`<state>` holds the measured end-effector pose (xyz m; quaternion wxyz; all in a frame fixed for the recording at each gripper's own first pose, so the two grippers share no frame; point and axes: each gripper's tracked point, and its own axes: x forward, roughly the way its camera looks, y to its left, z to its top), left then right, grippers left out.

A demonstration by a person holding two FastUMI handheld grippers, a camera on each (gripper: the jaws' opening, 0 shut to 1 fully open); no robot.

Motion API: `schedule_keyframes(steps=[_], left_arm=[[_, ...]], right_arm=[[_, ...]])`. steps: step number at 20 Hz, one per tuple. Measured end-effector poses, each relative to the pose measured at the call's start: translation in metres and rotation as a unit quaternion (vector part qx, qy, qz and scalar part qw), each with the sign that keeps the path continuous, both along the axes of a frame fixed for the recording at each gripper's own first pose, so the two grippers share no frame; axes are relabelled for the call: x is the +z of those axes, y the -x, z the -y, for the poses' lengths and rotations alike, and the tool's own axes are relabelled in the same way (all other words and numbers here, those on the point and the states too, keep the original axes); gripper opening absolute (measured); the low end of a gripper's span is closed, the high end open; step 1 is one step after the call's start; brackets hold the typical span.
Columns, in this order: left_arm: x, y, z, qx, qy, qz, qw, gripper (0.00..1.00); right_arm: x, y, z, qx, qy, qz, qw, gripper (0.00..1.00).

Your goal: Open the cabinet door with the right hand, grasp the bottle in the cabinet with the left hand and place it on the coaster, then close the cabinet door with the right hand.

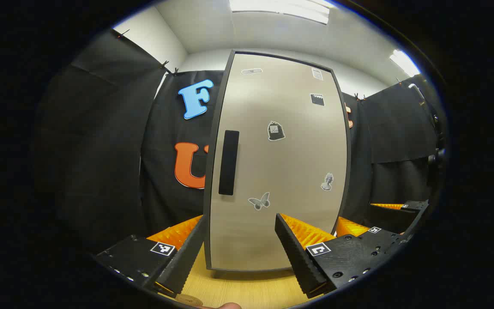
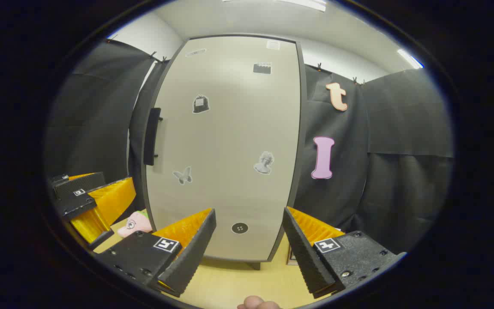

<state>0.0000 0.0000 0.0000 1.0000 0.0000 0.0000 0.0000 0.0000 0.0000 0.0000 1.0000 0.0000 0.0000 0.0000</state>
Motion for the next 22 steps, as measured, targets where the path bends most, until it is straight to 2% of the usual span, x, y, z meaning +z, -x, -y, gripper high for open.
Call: schedule_keyframes(steps=[1, 8, 14, 22], left_arm=[[-0.001, 0.000, 0.001, 0.000, 0.000, -0.001, 1.000, 0.95], [-0.015, -0.002, 0.025, -0.026, 0.000, -0.028, 0.999, 0.95], [-0.026, -0.004, 0.027, -0.022, -0.010, -0.042, 0.999, 0.95], [-0.028, -0.012, 0.031, -0.009, -0.025, -0.043, 0.999, 0.95]], right_arm=[[0.001, 0.001, -0.002, 0.004, 0.000, 0.002, 1.000, 0.99], [0.002, 0.007, 0.000, 0.002, 0.004, 0.003, 1.000, 1.00], [0.007, 0.006, 0.000, 0.008, -0.005, 0.018, 1.000, 0.98], [-0.001, -0.009, 0.004, 0.026, -0.010, 0.006, 1.000, 0.96]])
